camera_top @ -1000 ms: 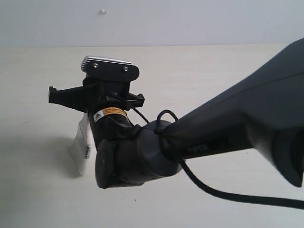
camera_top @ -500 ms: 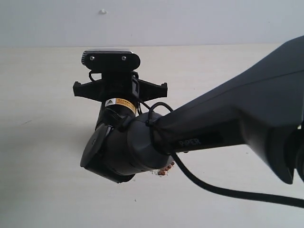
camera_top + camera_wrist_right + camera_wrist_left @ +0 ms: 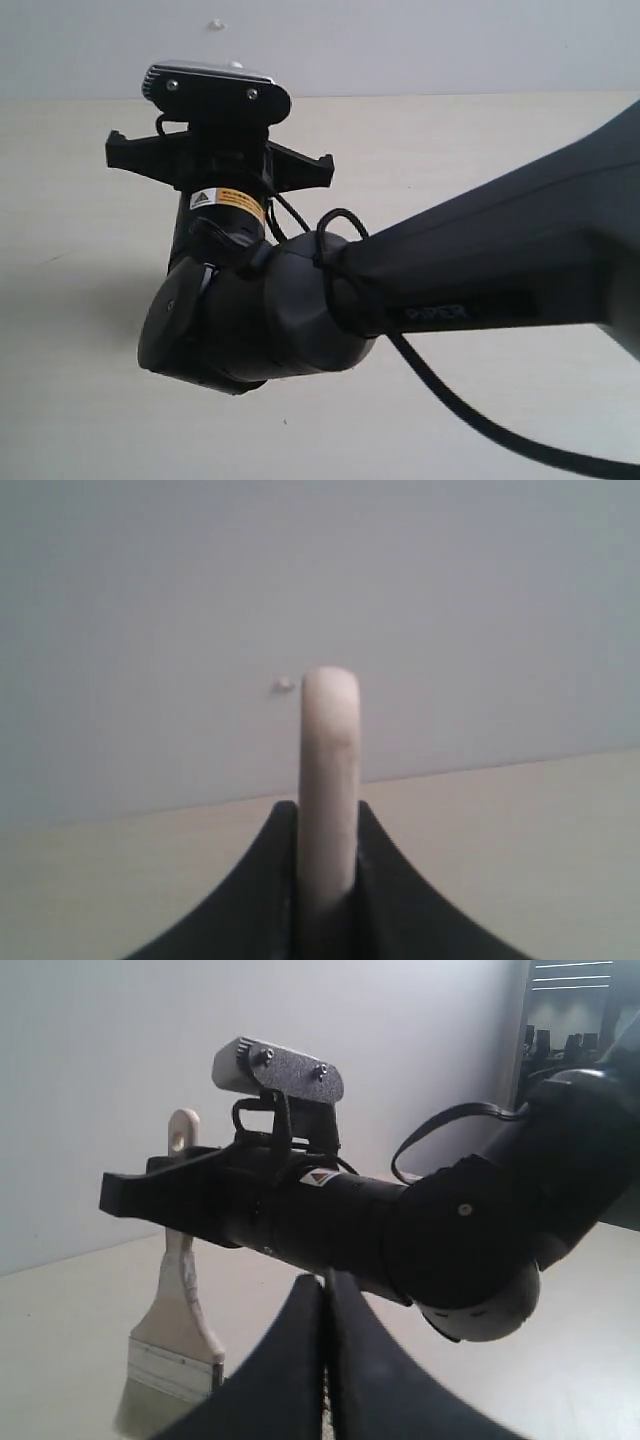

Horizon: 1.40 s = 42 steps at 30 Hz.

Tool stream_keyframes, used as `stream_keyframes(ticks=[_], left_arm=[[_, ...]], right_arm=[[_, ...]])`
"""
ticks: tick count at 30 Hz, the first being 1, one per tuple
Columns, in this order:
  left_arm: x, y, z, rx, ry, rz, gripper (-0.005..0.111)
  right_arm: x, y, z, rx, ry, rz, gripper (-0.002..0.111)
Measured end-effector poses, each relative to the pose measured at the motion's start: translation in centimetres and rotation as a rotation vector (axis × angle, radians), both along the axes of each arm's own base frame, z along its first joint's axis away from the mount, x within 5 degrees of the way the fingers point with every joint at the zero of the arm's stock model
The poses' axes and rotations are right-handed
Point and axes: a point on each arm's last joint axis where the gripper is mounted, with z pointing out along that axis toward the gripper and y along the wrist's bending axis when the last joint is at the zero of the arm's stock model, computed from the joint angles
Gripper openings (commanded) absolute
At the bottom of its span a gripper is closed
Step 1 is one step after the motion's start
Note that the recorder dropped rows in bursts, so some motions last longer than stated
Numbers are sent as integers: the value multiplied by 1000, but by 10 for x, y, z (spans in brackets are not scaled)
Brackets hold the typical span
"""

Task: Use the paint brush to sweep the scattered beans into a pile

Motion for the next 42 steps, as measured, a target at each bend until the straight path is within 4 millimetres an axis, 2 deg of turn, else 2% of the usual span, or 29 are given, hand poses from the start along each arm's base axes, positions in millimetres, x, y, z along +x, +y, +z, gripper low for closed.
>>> stream_keyframes(ticks=[3,5,8,11,16,29,42], left_arm=[[0,0,0,0,0,0,0],[0,0,0,0,0,0,0],[0,0,0,0,0,0,0],[0,0,0,0,0,0,0],[0,0,0,0,0,0,0],[0,0,0,0,0,0,0],[0,0,0,0,0,0,0]], right_arm=[[6,1,0,94,-9,31,0],[18,-5,-14,134,5,4,0],[39,-15,-48,227,46,-29,0],[50,-13,-62,259,83,-33,0],[53,-10,-61,165,129,-59,0],[51,-24,-34,-127,167,-161,0],[49,-31,-20,-146,172,-217,0]])
